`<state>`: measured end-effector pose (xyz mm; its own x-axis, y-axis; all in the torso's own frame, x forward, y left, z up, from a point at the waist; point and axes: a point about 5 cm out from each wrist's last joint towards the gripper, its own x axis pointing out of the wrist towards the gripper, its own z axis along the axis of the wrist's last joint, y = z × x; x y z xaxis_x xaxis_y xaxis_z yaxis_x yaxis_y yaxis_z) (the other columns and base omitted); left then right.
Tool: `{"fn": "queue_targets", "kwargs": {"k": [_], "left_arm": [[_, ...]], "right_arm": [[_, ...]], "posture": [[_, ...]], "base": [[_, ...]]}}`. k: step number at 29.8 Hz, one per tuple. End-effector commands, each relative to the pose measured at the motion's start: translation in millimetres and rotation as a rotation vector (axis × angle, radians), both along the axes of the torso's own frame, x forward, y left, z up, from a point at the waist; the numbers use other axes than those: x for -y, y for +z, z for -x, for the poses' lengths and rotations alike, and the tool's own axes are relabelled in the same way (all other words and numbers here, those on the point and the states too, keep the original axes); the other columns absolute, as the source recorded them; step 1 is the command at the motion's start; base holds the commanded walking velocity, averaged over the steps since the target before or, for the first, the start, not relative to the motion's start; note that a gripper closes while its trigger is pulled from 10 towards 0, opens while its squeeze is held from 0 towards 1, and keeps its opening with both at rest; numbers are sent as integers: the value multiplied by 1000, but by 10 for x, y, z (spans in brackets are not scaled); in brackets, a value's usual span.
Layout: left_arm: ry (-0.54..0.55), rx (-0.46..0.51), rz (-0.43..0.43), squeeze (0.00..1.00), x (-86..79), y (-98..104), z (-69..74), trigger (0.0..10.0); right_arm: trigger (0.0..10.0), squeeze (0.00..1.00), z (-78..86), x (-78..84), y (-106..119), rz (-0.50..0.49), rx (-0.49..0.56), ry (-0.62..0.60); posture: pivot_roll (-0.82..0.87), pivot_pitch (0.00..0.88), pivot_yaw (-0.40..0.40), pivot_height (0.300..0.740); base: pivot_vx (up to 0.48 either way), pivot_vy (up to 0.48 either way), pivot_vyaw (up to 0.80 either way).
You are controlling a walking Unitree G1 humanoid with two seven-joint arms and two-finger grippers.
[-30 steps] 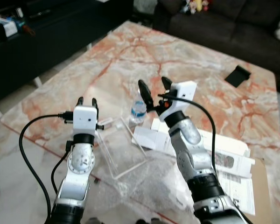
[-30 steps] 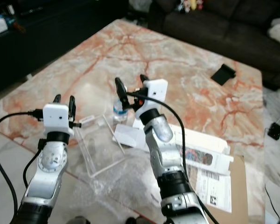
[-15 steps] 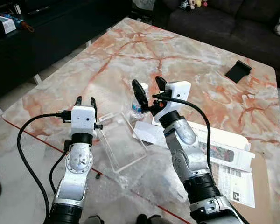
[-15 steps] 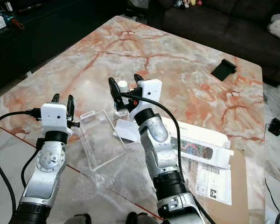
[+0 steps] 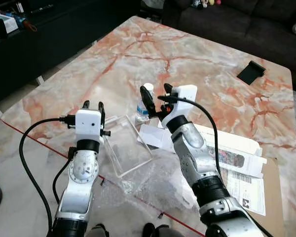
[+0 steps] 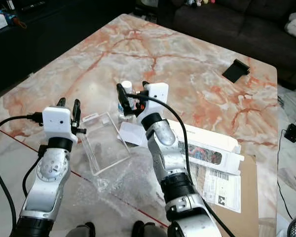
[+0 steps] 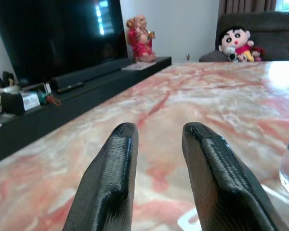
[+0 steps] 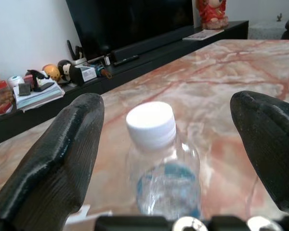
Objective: Picking trash to rubbish bin
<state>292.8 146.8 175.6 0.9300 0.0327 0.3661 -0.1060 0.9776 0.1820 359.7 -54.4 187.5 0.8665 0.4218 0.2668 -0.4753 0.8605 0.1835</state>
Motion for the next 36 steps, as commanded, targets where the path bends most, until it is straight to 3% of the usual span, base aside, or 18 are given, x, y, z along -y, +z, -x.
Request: {"fn": "queue_targets", "kwargs": {"k": [1,9,31,32,33,34,36], "left_arm": [[-28,6,-6,0,65,34,23,10000],[-29,-3,-18,0,56,36,67,10000],[-35,-12,-20,0,64,54,59,10000],[-35,-13,-20,0,65,54,59,10000],[-35,-14,-20,0,65,52,58,10000],[-35,-15,-20,0,66,51,57,10000],[-35,-16,-19,0,70,49,55,10000]], "right_arm": [[10000,0,-37,5,48,1,12,-13],[10000,0,-98,-94,179,-13,49,21],[10000,0,-147,-234,130,73,30,73],[7020,0,-146,-237,123,74,28,76],[1255,0,-146,-238,113,82,25,76],[0,0,-146,-240,107,84,24,77],[0,0,-144,-251,82,96,14,86]], "posture": [[100,236,-162,740],[120,230,-166,740],[136,210,-173,740],[136,210,-173,740],[137,209,-174,740],[136,209,-175,740],[136,209,-176,740]], "base": [[0,0,0],[0,0,0],[0,0,0],[0,0,0],[0,0,0],[0,0,0],[0,0,0]]}}
